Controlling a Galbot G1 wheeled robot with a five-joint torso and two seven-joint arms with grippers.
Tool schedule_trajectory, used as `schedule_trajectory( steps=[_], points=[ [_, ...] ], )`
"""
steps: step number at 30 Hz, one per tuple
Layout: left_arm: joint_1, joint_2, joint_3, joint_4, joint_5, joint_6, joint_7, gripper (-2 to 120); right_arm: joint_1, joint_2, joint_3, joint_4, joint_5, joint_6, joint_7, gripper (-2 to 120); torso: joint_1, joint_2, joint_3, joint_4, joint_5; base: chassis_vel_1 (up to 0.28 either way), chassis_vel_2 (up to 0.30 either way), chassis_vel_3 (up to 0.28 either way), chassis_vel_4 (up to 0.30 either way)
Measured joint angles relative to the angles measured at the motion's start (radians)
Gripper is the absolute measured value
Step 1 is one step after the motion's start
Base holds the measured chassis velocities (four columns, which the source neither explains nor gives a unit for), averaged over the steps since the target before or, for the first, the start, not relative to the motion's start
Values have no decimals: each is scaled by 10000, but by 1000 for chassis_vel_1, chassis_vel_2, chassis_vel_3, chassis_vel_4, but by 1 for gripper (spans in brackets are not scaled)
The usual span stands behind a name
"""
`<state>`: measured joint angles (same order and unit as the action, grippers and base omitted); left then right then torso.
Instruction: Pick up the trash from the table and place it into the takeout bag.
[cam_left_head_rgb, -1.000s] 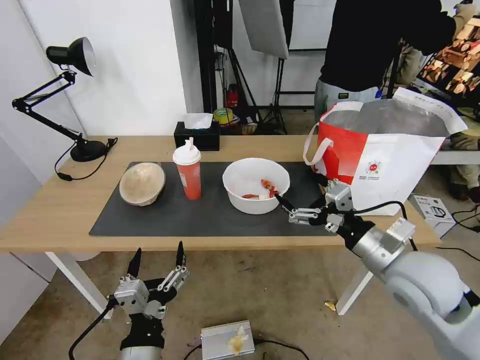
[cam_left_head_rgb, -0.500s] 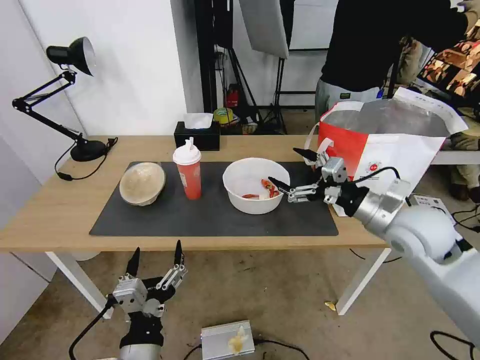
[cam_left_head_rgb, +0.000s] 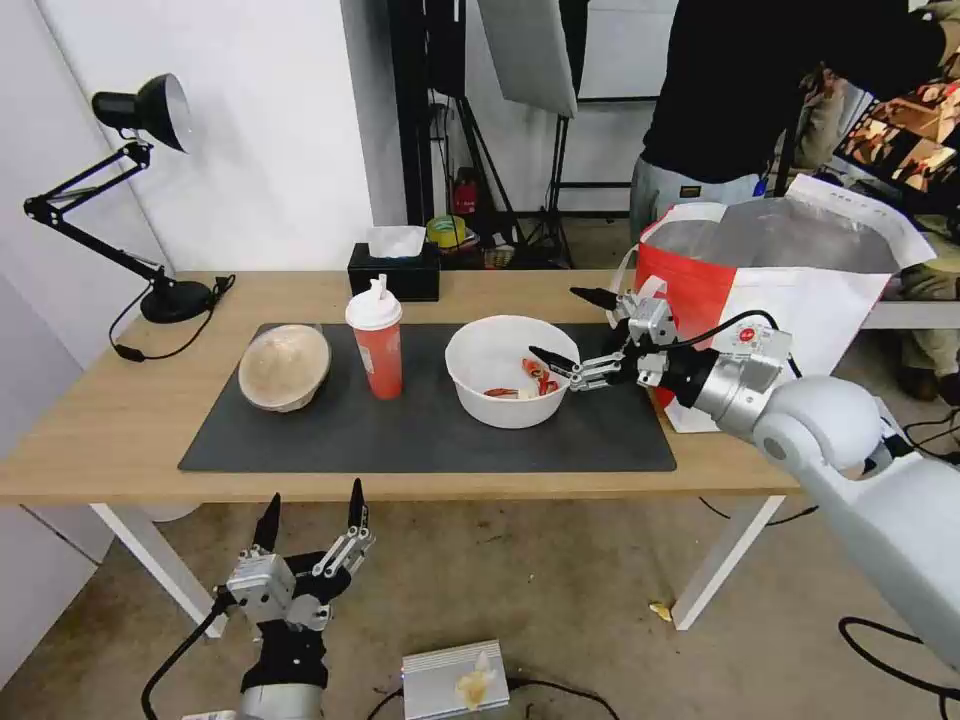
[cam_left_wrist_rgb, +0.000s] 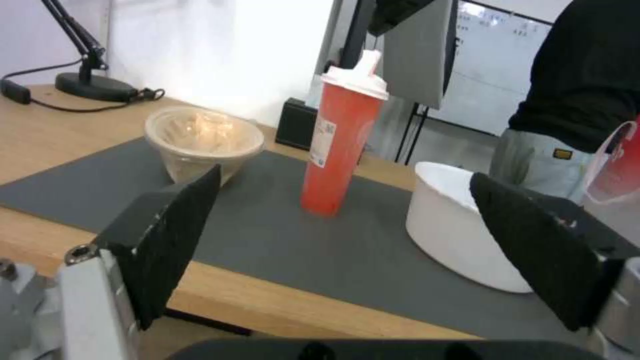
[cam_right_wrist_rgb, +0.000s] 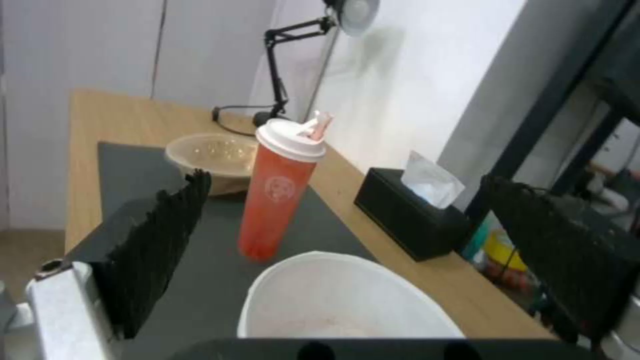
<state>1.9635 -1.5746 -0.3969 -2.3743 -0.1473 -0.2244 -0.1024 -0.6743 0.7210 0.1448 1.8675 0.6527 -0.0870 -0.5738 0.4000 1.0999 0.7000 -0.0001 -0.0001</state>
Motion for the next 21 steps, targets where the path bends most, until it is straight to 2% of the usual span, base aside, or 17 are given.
schedule_trajectory(
  steps=[3,21],
  points=[
    [-34,-17,-12,28,-6,-55,-32,100,436,179,-237,-406,-263,243,-341,100,0,0,0,1,0,0,0,0,0],
    [-179,-28,86,199,59,-165,-236,100,1632,521,-819,-1767,-716,263,-1788,100,0,0,0,1,1,0,0,0,0]
  ],
)
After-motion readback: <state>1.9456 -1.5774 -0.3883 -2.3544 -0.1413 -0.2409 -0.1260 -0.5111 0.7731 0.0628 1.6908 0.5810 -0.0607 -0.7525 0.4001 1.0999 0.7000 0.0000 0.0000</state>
